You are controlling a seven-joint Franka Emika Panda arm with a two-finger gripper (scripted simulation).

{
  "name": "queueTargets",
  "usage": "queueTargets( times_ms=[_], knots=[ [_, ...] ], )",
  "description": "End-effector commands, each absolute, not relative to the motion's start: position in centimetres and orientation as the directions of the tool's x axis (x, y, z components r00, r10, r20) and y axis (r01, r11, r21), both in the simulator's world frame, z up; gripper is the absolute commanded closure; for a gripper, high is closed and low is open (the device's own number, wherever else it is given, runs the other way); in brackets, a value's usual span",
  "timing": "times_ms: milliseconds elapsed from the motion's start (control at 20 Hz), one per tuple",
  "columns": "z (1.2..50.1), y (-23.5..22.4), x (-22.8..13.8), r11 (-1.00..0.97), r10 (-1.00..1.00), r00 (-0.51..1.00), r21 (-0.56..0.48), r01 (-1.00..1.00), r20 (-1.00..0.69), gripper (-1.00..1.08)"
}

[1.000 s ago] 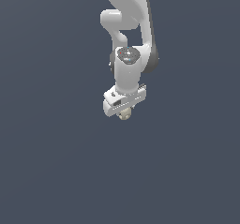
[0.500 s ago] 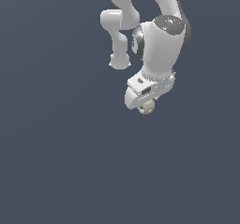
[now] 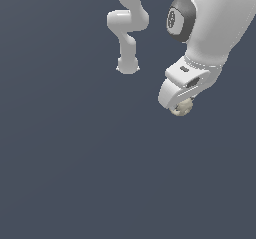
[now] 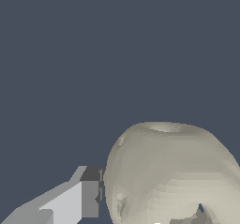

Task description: Pick up the object and move it to a goal position.

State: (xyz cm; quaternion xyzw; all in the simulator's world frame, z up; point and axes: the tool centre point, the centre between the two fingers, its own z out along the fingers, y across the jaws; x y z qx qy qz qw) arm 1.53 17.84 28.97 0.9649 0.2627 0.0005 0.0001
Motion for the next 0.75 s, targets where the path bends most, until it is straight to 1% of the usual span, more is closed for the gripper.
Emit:
queueTargets(
  times_ms=[0,350,700],
  knots=[
    [30.1,18.9,2.0,-0.863,0.506,0.863,0.000,0.506,0.000,1.08],
    [31.9,20.7,2.7,-0.863,0.506,0.863,0.000,0.506,0.000,1.08],
    [32.4,21.2,3.0,-0.863,0.506,0.863,0.000,0.506,0.000,1.08]
  ],
)
